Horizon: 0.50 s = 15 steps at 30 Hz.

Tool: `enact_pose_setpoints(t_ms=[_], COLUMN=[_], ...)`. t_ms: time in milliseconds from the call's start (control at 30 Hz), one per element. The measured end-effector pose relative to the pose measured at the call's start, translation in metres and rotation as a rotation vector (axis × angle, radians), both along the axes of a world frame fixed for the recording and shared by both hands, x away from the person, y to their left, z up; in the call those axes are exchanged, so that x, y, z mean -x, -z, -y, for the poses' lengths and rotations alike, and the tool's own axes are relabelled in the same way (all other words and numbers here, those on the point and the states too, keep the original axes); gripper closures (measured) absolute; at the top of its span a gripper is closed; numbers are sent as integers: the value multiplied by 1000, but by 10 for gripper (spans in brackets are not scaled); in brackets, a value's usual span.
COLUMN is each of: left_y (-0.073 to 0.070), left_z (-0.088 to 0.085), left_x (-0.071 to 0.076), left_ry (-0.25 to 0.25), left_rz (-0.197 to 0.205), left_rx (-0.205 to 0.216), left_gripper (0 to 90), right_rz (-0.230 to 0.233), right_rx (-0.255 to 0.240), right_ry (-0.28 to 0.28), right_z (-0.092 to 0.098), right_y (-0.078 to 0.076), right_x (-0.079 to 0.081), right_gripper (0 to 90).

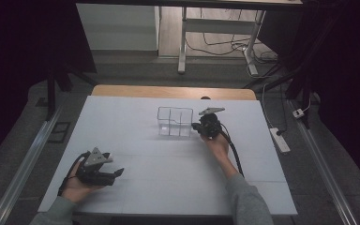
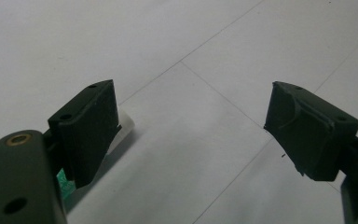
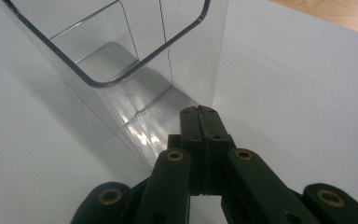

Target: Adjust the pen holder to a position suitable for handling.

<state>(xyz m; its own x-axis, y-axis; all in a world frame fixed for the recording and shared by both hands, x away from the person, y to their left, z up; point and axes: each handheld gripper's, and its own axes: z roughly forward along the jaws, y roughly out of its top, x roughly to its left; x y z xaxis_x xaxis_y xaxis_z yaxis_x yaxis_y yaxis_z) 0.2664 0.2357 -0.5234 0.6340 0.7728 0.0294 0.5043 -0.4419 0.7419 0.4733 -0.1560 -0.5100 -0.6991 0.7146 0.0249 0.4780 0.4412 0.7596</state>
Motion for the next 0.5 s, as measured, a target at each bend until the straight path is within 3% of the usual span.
enact_pose_setpoints(t_ms=[500], left_y=[0], left_z=[1], left_x=[0], left_ry=[4], left_rz=[-3], left_rx=[-4], left_gripper=[172], right_rz=[-5], right_rx=[0], right_ry=[-1], right_z=[-5], right_y=[2], right_x=[-3], right_gripper=[896])
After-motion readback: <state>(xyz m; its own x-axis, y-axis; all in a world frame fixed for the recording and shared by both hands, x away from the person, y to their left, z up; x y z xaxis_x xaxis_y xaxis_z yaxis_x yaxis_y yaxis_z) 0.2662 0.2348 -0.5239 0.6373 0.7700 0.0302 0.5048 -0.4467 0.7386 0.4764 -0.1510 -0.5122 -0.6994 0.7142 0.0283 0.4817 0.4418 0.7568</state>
